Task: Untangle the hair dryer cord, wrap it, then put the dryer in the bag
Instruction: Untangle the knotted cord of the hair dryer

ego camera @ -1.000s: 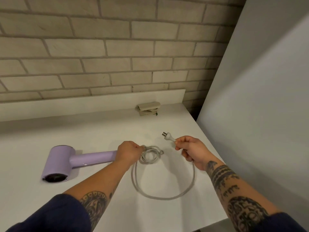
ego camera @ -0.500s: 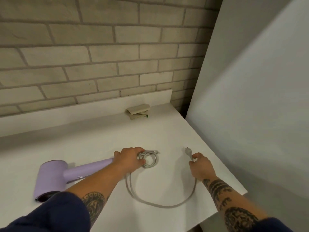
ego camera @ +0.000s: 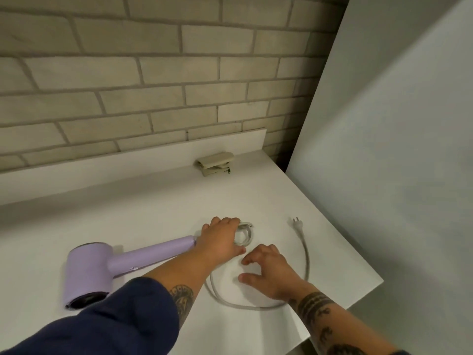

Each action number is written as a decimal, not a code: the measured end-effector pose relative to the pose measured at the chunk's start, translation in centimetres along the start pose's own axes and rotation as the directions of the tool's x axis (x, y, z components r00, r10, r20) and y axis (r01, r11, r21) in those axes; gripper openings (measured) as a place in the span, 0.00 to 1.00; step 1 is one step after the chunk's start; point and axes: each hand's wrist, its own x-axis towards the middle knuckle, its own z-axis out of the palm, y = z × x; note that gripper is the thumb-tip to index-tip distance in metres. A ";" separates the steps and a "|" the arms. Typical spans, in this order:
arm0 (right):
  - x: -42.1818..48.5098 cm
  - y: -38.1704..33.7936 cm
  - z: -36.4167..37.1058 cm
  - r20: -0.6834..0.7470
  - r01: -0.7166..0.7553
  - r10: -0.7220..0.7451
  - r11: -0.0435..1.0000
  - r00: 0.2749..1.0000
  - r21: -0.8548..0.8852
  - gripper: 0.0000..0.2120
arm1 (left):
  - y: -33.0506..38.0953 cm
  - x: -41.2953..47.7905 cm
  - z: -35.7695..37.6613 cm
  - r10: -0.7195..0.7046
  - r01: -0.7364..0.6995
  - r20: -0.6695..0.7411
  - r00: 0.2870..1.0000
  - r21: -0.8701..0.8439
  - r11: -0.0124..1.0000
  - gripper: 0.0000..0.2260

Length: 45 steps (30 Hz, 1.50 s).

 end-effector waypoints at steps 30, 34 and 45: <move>7.6 -5.5 -7.5 0.110 -0.100 0.001 0.422 0.994 0.901 0.12 | -4.7 -2.6 -6.6 -0.075 0.340 0.332 0.940 -0.921 0.190 0.16; 7.9 -5.5 -7.6 0.131 -0.102 -0.039 0.429 0.991 0.897 0.13 | -4.4 -2.9 -6.7 -0.068 0.315 0.308 0.949 -0.940 0.131 0.16; 7.9 -7.5 -7.2 0.084 -0.074 0.007 0.538 0.996 0.840 0.09 | -2.3 -2.1 -6.6 -0.107 0.206 0.177 0.978 -0.880 0.428 0.20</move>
